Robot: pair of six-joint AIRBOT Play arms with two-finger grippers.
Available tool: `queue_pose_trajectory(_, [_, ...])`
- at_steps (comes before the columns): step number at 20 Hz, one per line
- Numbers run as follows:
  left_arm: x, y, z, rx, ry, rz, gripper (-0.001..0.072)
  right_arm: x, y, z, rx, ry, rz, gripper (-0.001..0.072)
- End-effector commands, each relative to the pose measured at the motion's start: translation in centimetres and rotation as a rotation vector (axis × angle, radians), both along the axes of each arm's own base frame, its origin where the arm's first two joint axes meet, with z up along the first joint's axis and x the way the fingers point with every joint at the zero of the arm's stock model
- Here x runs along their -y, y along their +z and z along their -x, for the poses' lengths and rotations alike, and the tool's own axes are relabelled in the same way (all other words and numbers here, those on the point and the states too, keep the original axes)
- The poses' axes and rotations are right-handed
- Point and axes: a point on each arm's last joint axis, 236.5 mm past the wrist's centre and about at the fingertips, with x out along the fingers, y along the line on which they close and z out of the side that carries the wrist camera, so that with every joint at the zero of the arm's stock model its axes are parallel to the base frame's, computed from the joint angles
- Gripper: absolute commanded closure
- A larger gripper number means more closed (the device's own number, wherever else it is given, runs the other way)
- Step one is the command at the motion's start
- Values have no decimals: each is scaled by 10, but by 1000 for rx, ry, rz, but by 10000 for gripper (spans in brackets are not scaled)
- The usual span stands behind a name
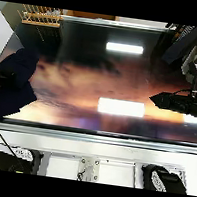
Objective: Fold the clothes and pants, and hang the long-sleeved shirts on hangers.
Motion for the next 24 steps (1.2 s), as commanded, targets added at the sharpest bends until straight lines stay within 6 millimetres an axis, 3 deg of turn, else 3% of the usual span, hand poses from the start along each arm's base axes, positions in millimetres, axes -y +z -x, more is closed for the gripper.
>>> queue_pose_trajectory(1, [-4,0,-14,55,18,-18,17,0,0,0,-2,1,0,699])
queue_pose_trajectory(4, [2,-3,-22,63,3,-26,20,0,0,0,-2,1,-1,699])
queue_pose_trajectory(5, [4,-5,-22,59,-1,-22,133,0,0,0,-2,1,-1,698])
queue_pose_trajectory(7, [9,-7,-19,39,-10,-7,550,0,0,0,-1,1,0,698])
queue_pose_trajectory(8, [12,-9,-17,27,-14,5,679,0,0,0,-2,1,0,699])
queue_pose_trajectory(10, [24,2,-17,37,-13,47,700,0,0,0,-2,1,-1,699])
queue_pose_trajectory(11, [31,20,-25,77,-22,42,700,0,0,0,-2,1,-1,699])
queue_pose_trajectory(14, [64,107,-56,251,-144,-86,699,0,0,0,-2,1,0,698])
queue_pose_trajectory(16, [117,172,-73,343,-285,-145,699,0,0,0,-1,1,0,699])
queue_pose_trajectory(19, [237,250,-72,419,-596,-189,699,0,0,0,-2,1,0,699])
queue_pose_trajectory(21, [324,277,-50,429,-838,-200,700,0,0,0,-1,1,-1,699])
queue_pose_trajectory(24, [438,278,1,405,-1195,-207,699,-4,2,0,0,4,-20,698])
